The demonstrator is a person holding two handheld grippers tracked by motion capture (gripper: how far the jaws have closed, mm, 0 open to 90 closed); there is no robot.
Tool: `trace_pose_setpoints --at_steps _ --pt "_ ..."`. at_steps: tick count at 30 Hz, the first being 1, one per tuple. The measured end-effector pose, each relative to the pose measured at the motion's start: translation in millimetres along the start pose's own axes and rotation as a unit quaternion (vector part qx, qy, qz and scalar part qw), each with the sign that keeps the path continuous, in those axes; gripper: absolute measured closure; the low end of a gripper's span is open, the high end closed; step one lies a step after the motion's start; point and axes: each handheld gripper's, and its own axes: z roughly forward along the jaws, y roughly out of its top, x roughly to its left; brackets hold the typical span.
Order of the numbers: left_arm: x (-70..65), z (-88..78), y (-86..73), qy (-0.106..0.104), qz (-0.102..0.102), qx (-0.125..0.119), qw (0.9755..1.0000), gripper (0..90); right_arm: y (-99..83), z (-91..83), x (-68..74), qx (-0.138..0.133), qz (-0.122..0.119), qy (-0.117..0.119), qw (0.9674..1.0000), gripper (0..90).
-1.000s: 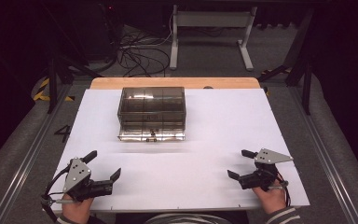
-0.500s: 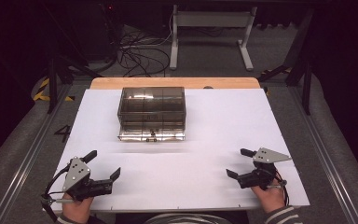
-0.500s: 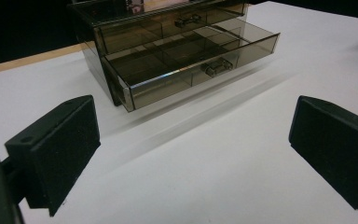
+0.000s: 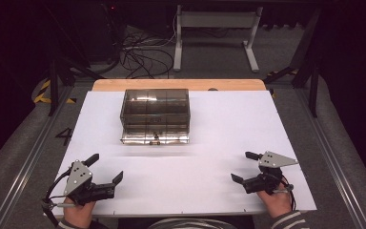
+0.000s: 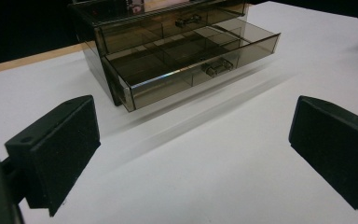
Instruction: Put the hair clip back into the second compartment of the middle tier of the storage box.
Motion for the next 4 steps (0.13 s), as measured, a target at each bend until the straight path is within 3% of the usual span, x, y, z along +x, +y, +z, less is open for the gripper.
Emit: trace_pose_setpoints --at_steps 4 --pt "-0.2 -0.3 0.0 0.0 0.0 0.003 1.0 2.6 0.3 -0.9 -0.2 -0.002 0.0 -0.004 1.0 0.0"
